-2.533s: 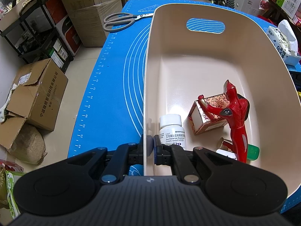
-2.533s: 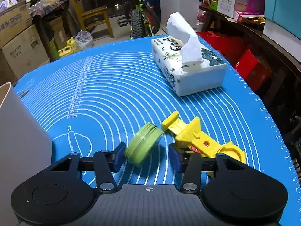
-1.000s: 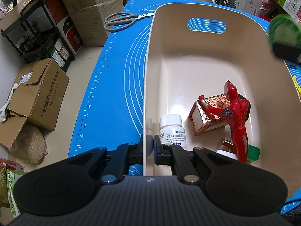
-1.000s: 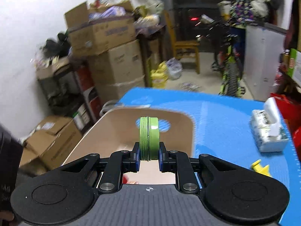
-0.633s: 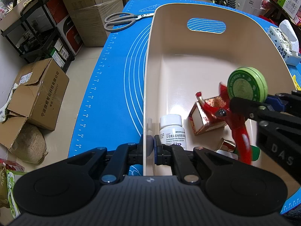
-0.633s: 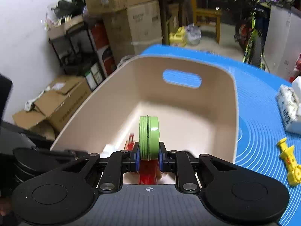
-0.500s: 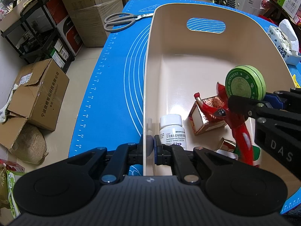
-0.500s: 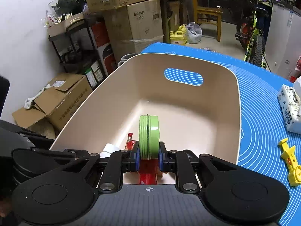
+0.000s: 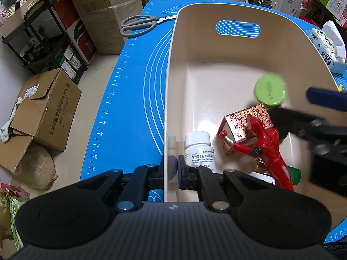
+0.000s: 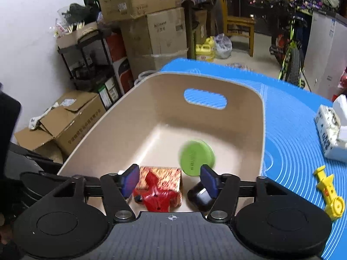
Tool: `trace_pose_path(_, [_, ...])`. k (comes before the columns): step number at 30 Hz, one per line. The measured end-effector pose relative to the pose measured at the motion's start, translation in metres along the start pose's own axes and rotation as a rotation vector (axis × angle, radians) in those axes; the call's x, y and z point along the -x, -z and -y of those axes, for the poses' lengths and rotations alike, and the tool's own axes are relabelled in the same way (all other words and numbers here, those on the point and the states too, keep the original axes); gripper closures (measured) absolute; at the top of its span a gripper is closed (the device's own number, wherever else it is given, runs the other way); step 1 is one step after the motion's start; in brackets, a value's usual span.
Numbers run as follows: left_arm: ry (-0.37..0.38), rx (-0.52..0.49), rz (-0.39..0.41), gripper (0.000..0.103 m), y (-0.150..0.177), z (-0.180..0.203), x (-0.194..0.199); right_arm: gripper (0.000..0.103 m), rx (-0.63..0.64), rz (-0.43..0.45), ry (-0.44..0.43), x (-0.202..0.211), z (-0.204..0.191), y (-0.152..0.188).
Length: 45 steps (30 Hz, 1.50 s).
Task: Organize rigid objects
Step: 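Carry the green tape roll over the bin with the right gripper and release, then move the right gripper to the yellow toy part and grasp it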
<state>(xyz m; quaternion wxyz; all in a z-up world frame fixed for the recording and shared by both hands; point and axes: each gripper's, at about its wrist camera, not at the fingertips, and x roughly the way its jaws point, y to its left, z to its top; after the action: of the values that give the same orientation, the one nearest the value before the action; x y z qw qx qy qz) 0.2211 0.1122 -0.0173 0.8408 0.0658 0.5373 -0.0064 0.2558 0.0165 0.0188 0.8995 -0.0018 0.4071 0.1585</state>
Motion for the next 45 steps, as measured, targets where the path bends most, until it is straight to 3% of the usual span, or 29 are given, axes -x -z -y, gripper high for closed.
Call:
trace_pose_path(8, [-0.002,-0.002,0.000,0.093,0.000,0.001,0.000,0.028,-0.053,0.080,0.046,0.030,0.039,-0.011])
trace_pose_path(15, [-0.003,-0.002,-0.001,0.093,-0.001,0.001,0.000,0.023,-0.164,0.134,0.163,0.057,0.105,-0.004])
trace_pose_path(24, [-0.011,-0.005,-0.002,0.092,-0.002,0.003,-0.001,0.022,-0.275,0.046,0.341,0.046,0.195,0.030])
trace_pose_path(31, [-0.020,-0.007,-0.003,0.092,-0.003,0.005,-0.002,0.022,-0.348,-0.038,0.411,0.024,0.241,0.058])
trace_pose_path(39, [-0.030,-0.010,-0.002,0.091,-0.002,0.006,-0.001,0.022,-0.378,-0.096,0.402,0.003,0.264,0.085])
trace_pose_path(45, [-0.029,-0.010,-0.002,0.091,-0.002,0.006,-0.001,0.022,-0.386,-0.076,0.387,-0.007,0.268,0.091])
